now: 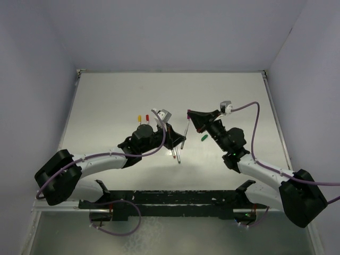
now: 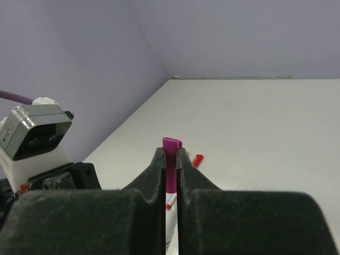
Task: Insert the pens into the pen caps
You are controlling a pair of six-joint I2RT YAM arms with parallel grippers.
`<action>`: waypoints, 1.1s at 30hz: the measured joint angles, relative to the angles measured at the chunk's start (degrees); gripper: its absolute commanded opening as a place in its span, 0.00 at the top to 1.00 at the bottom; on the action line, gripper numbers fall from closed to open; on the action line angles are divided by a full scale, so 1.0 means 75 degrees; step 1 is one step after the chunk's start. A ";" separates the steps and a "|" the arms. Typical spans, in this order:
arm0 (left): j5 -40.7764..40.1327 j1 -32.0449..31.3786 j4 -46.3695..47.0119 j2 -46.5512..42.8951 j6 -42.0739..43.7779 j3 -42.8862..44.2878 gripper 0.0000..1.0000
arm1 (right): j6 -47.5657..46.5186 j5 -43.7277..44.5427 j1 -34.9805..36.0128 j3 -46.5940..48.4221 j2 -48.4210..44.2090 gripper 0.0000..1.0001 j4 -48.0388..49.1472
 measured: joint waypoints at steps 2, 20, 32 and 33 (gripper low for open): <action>0.0003 0.0000 0.0041 0.0000 0.0000 0.0000 1.00 | 0.0003 0.0003 0.0000 -0.0003 0.0000 1.00 0.0041; -0.0009 -0.0020 0.0082 -0.0341 0.0012 -0.0227 1.00 | 0.0099 0.0009 0.0003 -0.0050 0.0082 1.00 0.0452; -0.0052 -0.0020 0.0085 -0.0347 0.0015 -0.0227 1.00 | 0.0265 0.0003 0.0000 -0.0102 0.0181 1.00 0.0568; -0.0067 -0.0020 0.0085 -0.0353 0.0015 -0.0227 1.00 | 0.0277 0.0003 0.0003 -0.0102 0.0181 1.00 0.0568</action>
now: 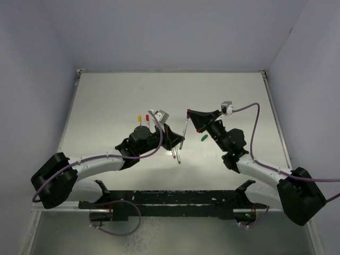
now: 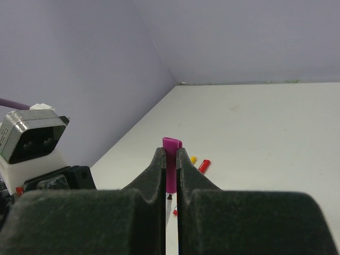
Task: Insert the pens into the pen caps
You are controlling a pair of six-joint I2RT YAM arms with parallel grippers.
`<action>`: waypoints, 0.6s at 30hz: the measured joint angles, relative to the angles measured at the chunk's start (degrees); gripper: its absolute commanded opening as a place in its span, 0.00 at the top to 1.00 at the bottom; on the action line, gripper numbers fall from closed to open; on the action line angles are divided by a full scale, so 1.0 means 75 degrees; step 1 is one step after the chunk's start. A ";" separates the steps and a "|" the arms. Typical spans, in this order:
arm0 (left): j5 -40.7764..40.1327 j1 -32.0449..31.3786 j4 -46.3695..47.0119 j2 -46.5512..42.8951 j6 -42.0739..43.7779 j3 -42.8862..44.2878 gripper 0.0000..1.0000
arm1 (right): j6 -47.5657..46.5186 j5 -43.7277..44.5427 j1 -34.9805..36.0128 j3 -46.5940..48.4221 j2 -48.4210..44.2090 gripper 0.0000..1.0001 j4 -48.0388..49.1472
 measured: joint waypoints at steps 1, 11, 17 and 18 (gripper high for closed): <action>-0.0009 0.0000 0.0000 -0.0009 0.0000 0.0000 1.00 | 0.0009 -0.0003 0.0000 0.0000 0.0000 1.00 0.0000; -0.0119 -0.0003 0.0000 -0.0064 0.0000 -0.0003 1.00 | 0.0131 -0.0058 0.0000 -0.0032 0.0154 1.00 0.0085; -0.0178 -0.0009 0.0003 -0.0064 0.0003 -0.0015 1.00 | 0.0303 -0.0233 0.0000 -0.0032 0.0254 1.00 0.0175; -0.0195 -0.0009 0.0006 -0.0067 0.0003 -0.0015 1.00 | 0.0347 -0.0268 0.0000 -0.0032 0.0262 1.00 0.0178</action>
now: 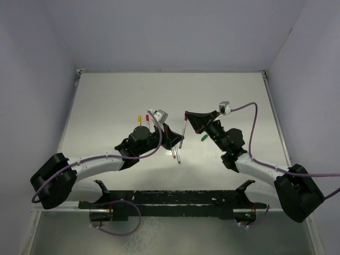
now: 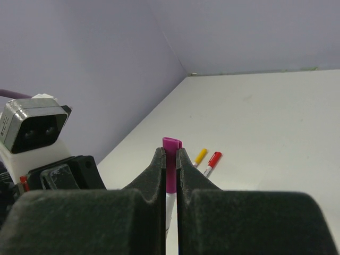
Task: Insert the pens into the pen caps
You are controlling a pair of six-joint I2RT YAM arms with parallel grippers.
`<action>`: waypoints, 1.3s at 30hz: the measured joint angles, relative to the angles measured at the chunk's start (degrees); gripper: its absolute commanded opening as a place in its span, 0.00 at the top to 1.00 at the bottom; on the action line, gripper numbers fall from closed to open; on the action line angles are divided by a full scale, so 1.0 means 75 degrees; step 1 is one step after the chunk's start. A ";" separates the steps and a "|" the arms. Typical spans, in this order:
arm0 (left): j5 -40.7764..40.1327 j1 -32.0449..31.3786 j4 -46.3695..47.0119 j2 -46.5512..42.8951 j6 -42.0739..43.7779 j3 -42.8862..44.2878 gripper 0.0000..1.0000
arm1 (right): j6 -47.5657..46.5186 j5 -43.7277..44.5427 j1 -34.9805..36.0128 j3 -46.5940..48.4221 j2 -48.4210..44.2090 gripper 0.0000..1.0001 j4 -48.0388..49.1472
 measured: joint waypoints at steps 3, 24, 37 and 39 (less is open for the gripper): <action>-0.0073 0.0000 0.0012 -0.0009 0.0000 0.0000 1.00 | 0.0119 -0.0140 0.0006 0.0000 0.0050 1.00 0.0017; -0.0731 -0.0087 0.0274 -0.0239 0.0082 -0.0259 1.00 | 0.0525 -0.1364 0.0017 0.0076 0.0554 1.00 0.0294; -0.1177 -0.0090 -0.0338 -0.0277 0.0670 -0.0114 1.00 | -0.0402 -0.1276 0.0501 0.0694 0.0737 1.00 -0.0787; -0.1294 -0.0099 -0.0455 -0.0361 0.0807 -0.0108 1.00 | -0.0583 -0.1134 0.0618 0.0761 0.0714 1.00 -0.0941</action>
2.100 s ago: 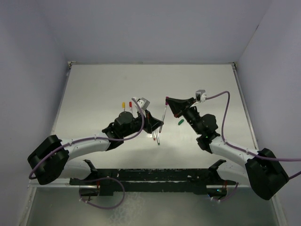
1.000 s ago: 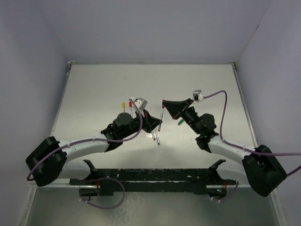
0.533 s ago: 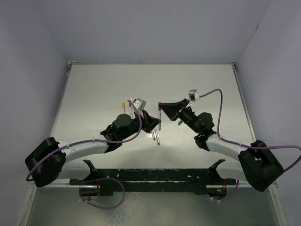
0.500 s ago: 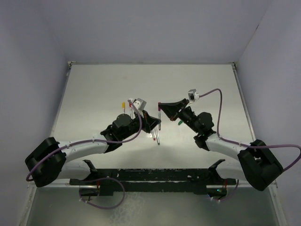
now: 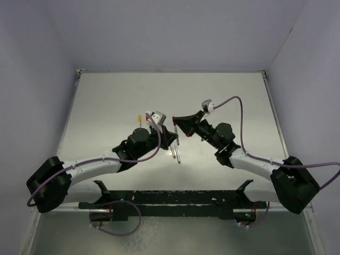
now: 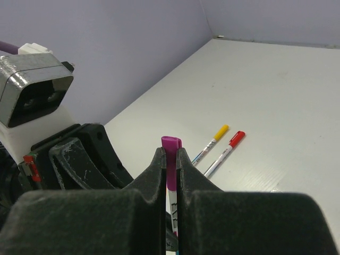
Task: Insert the pens into the pen caps
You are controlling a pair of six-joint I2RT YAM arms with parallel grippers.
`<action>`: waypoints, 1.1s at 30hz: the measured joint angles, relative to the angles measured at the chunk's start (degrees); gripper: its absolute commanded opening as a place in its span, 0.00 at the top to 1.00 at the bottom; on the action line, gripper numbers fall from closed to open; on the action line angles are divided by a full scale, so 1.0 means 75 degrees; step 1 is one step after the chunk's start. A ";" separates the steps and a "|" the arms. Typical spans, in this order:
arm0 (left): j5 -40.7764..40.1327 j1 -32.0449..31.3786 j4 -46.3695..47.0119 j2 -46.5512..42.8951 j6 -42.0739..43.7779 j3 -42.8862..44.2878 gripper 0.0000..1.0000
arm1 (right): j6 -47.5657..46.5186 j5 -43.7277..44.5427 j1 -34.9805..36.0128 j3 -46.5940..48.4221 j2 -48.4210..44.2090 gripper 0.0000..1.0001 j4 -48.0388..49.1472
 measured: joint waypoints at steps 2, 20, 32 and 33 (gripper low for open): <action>-0.0102 -0.0003 -0.0178 -0.0099 0.0146 0.0015 1.00 | -0.0122 0.0128 0.0090 0.0032 0.0000 1.00 -0.0076; -0.0670 0.0015 -0.1072 -0.0463 0.0775 0.0073 1.00 | -0.0475 0.0769 0.0574 0.0291 0.0402 1.00 -0.0251; -0.0915 0.0038 -0.1419 -0.0545 0.0469 0.0213 1.00 | -0.0781 0.2040 0.0807 0.0580 -0.0312 0.53 -0.1559; -0.0976 0.0064 -0.1390 -0.0557 0.0402 0.0213 1.00 | -0.0886 0.2279 0.0825 0.0580 -0.0510 0.50 -0.1894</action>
